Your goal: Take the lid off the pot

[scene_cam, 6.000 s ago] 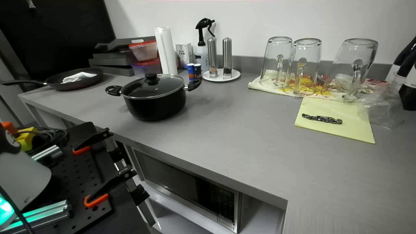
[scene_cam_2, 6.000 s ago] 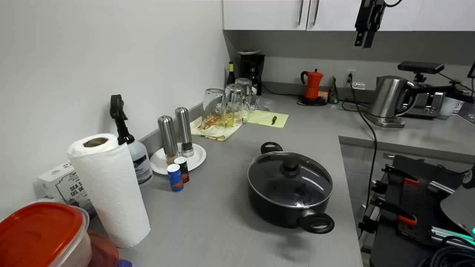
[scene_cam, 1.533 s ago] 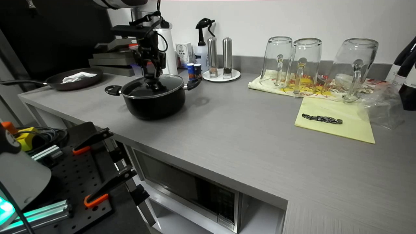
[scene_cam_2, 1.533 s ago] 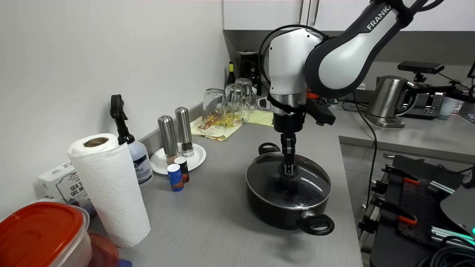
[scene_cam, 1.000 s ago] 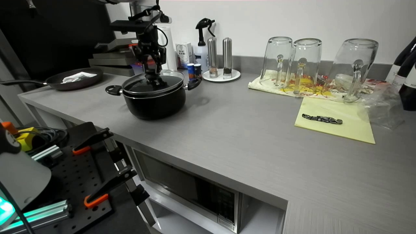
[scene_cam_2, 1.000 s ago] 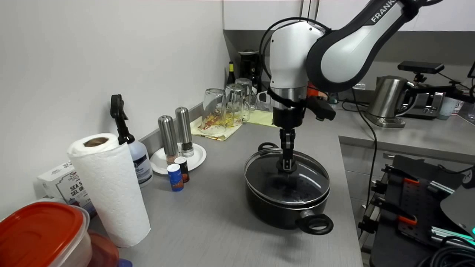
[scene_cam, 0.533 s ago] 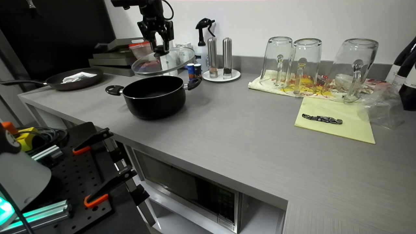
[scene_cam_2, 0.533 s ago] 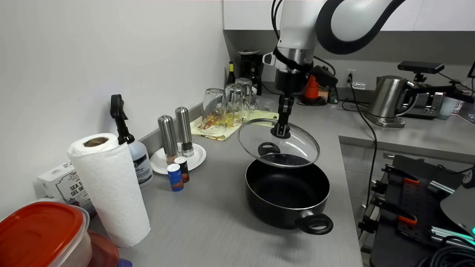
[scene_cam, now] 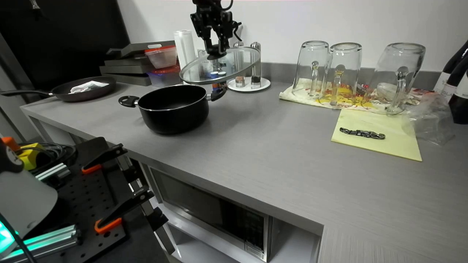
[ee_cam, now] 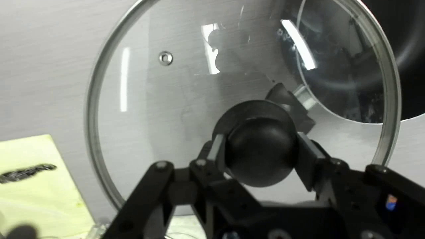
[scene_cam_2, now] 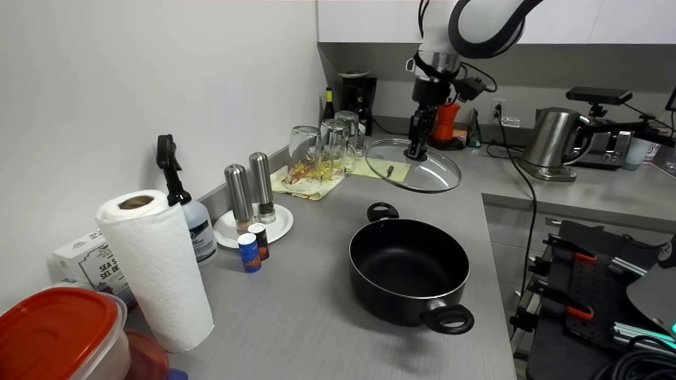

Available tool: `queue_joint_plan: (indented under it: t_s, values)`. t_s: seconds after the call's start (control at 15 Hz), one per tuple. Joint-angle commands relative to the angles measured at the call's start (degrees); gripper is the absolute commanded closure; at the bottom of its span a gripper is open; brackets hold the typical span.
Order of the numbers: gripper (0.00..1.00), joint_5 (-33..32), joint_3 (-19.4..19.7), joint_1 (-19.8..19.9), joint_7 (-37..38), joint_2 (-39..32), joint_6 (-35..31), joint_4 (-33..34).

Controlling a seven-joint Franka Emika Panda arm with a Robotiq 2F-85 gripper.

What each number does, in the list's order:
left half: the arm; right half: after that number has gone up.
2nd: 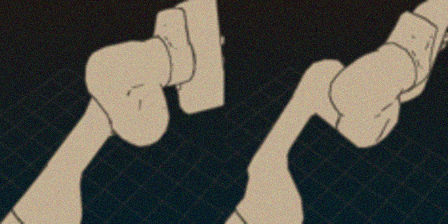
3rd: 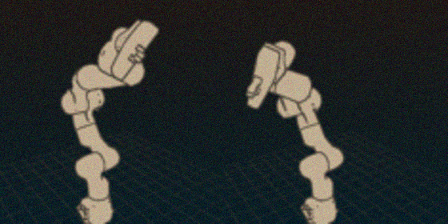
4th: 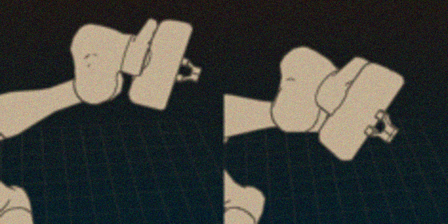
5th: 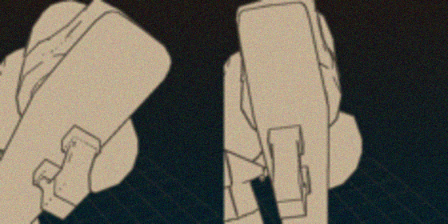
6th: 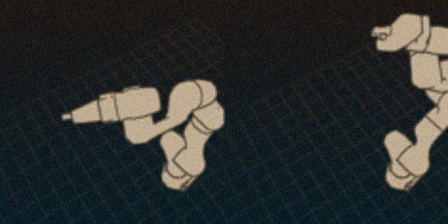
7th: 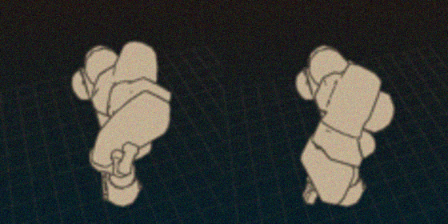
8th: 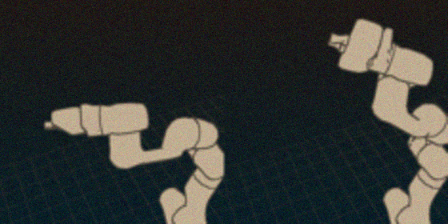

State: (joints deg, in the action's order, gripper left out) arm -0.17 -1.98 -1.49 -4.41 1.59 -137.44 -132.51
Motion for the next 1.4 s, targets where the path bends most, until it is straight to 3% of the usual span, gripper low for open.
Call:
queue_joint_plan:
  t_s: [0.0,0.47,1.0,1.33]
  values:
    - [0.74,0.2,3.2,3.0,2.8,-1.7,0.1,2.3]
    - [0.74,2.3,6.5,6.4,8.0,-12.0,-3.0,5.7]
    - [0.74,10.1,4.8,7.6,7.8,-26.9,-7.8,10.7]
    - [0.74,11.9,4.1,8.1,8.0,-31.9,-8.6,13.5]
